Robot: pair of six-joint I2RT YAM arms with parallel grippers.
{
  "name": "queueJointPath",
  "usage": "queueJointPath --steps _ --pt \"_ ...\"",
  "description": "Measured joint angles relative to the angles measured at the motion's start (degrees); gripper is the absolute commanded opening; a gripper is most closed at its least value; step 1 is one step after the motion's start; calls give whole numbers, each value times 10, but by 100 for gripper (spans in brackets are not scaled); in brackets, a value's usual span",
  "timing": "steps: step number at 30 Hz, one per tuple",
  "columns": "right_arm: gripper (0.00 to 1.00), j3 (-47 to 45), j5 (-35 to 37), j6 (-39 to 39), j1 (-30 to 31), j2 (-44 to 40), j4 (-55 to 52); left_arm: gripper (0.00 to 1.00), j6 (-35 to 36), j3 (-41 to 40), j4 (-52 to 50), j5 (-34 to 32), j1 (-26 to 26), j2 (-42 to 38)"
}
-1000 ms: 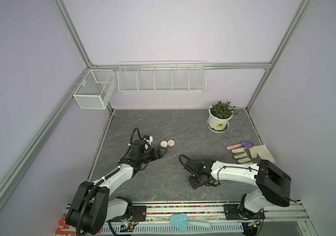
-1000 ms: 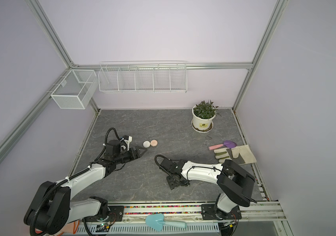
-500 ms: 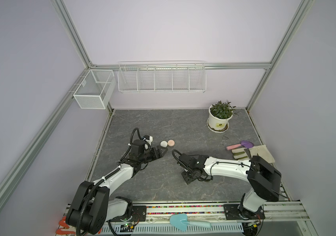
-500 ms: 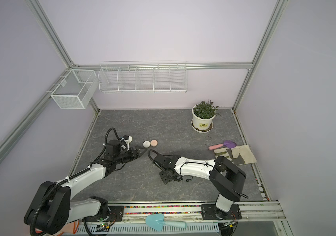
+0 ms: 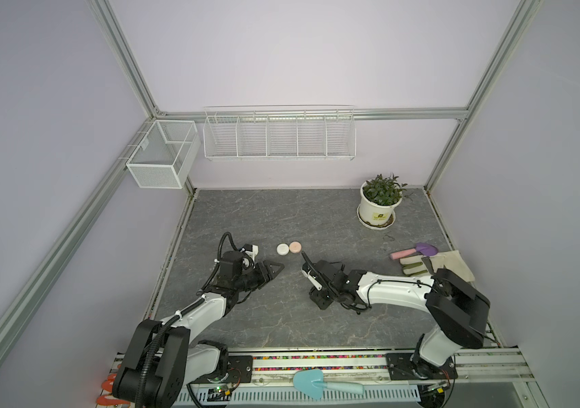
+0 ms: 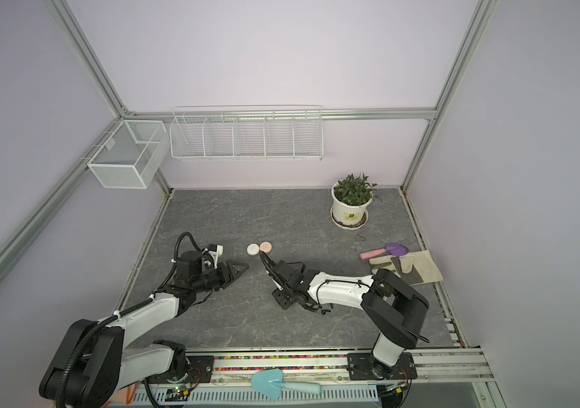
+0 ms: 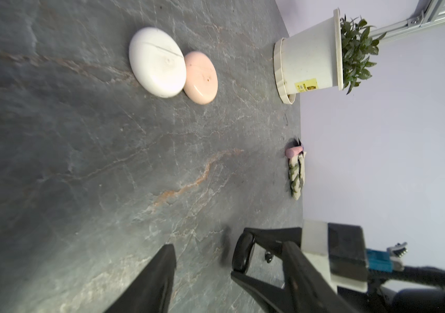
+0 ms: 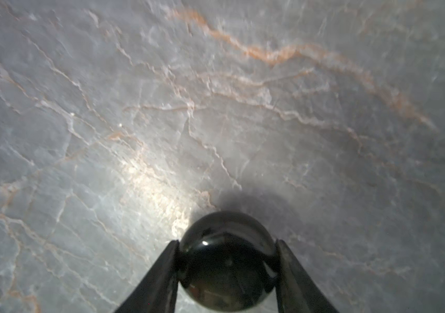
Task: Insert wireless bluetooth earbuds into charging case
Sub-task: Pick up the charging case from the bottom-center of the table.
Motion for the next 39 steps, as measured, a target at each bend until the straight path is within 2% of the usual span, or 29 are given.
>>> queueJointPath --steps 9,15,22,36,39 --pt "40 -48 -49 -86 -41 -51 153 59 6 16 -31 19 -41 -72" --pt "39 -85 -93 -132 -42 -86 217 58 13 24 -32 25 -60 -63" --pt "39 -91 -116 -157 -42 -119 238 57 31 65 -36 31 -97 -21" --pt "39 -85 -132 -170 -42 -120 240 53 86 88 -64 34 -133 -9" --pt "39 -82 -134 -171 -42 -120 238 50 93 90 -69 34 -141 -9"
